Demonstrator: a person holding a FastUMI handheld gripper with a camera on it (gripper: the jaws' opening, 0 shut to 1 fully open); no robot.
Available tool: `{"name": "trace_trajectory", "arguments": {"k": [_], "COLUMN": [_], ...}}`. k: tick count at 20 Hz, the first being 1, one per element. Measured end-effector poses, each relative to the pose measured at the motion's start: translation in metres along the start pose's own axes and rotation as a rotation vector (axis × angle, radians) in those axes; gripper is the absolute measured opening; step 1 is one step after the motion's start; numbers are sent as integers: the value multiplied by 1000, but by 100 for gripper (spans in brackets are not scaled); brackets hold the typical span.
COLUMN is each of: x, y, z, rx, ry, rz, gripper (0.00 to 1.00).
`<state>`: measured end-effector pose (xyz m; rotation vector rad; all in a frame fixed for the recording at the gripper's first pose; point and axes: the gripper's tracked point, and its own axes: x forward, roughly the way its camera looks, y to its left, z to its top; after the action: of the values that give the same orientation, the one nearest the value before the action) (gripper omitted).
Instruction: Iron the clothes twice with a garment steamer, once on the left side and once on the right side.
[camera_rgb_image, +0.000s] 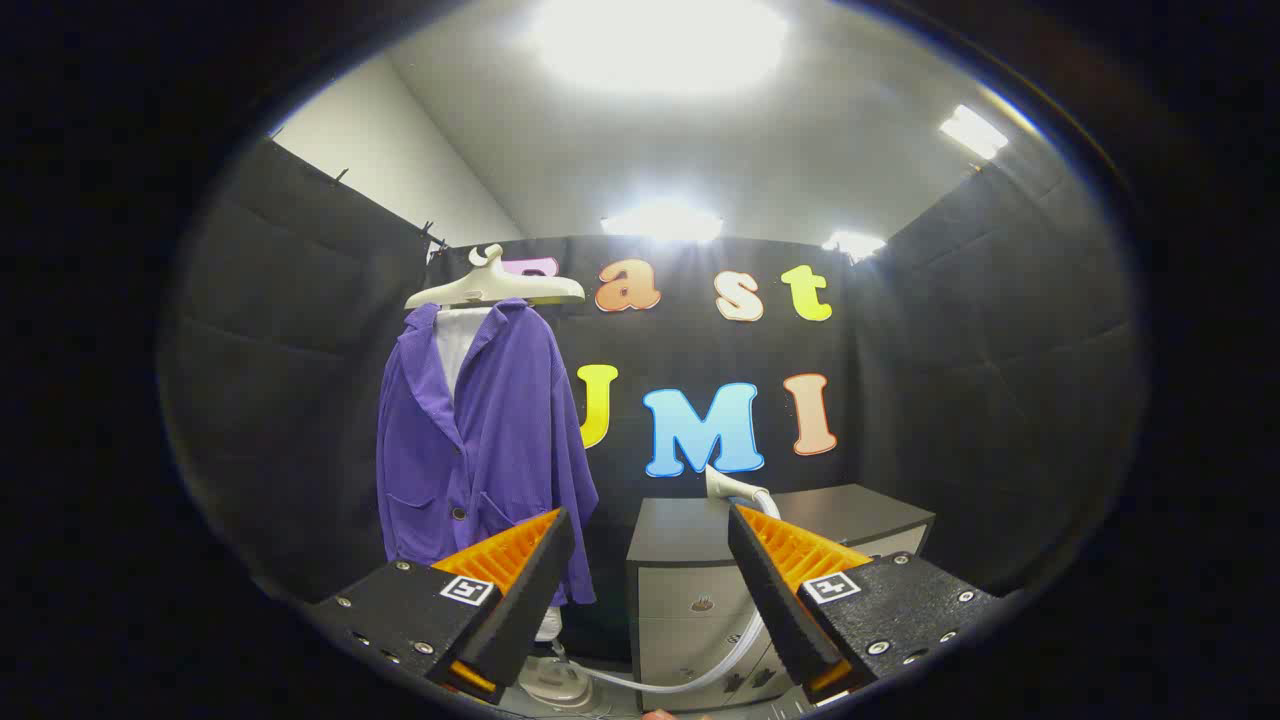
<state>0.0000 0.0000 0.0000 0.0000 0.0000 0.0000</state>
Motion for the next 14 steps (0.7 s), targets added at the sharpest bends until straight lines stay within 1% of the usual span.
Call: {"name": "trace_trajectory", "arguments": {"k": [7,14], "x": [-7,-15], "y": [5,16], "z": [-5,-9], "rx": [-7,-24], "ry": [23,35], "rz": [-18,-12], "gripper": [95,95]}}
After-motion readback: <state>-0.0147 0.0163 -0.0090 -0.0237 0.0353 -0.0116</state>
